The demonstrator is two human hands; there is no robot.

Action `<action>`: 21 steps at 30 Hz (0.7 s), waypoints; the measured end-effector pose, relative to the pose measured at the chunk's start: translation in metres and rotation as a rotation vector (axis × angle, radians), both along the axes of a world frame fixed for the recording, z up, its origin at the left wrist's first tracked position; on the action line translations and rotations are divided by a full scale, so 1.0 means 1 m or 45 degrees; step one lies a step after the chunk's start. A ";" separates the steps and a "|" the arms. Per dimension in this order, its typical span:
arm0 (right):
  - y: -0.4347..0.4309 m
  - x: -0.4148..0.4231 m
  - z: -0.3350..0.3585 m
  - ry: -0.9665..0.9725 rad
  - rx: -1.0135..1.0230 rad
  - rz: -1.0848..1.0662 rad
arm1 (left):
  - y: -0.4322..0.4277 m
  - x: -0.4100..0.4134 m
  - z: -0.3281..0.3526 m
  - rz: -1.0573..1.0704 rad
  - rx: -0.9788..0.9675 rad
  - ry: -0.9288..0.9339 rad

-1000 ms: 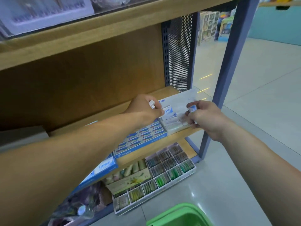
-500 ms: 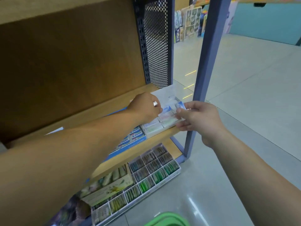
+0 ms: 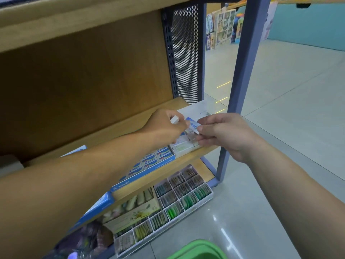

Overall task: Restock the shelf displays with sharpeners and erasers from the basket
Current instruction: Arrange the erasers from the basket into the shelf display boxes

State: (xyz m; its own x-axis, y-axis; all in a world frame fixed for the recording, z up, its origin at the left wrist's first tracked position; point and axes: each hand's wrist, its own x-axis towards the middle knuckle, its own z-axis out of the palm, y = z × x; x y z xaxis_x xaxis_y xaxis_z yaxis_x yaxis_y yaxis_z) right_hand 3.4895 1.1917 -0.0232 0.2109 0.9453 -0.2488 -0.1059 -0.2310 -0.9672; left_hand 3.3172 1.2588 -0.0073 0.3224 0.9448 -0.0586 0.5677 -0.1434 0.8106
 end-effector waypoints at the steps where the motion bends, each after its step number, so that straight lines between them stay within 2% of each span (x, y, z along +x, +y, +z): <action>1: 0.000 -0.006 0.004 -0.002 -0.001 0.025 | -0.002 -0.006 0.002 0.037 -0.001 0.003; 3: -0.001 -0.021 0.009 0.000 0.000 0.078 | -0.007 -0.020 0.007 0.117 -0.069 -0.058; 6: -0.007 -0.046 0.016 0.035 -0.013 0.211 | -0.020 -0.050 0.015 0.236 -0.276 -0.291; 8: -0.013 -0.066 0.021 -0.037 -0.035 0.330 | -0.034 -0.075 0.019 0.278 -0.354 -0.371; 12: -0.028 -0.128 0.030 -0.123 -0.064 0.544 | -0.072 -0.137 0.029 0.382 -0.322 -0.354; 15: -0.037 -0.177 0.035 0.009 -0.112 0.568 | -0.091 -0.185 0.028 0.458 -0.364 -0.357; 18: -0.048 -0.217 0.037 0.101 -0.150 0.647 | -0.106 -0.222 0.025 0.473 -0.478 -0.462; 21: -0.049 -0.240 0.032 -0.068 -0.105 0.712 | -0.106 -0.246 0.025 0.482 -0.402 -0.341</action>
State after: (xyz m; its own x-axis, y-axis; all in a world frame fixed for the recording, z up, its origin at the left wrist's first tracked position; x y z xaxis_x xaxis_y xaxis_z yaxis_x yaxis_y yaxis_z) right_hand 3.2494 1.1429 0.0084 -0.3023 0.8944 -0.3296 0.1028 -0.3132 -0.9441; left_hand 3.0710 1.1524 0.0180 0.0069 0.9473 -0.3202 0.3006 0.3034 0.9042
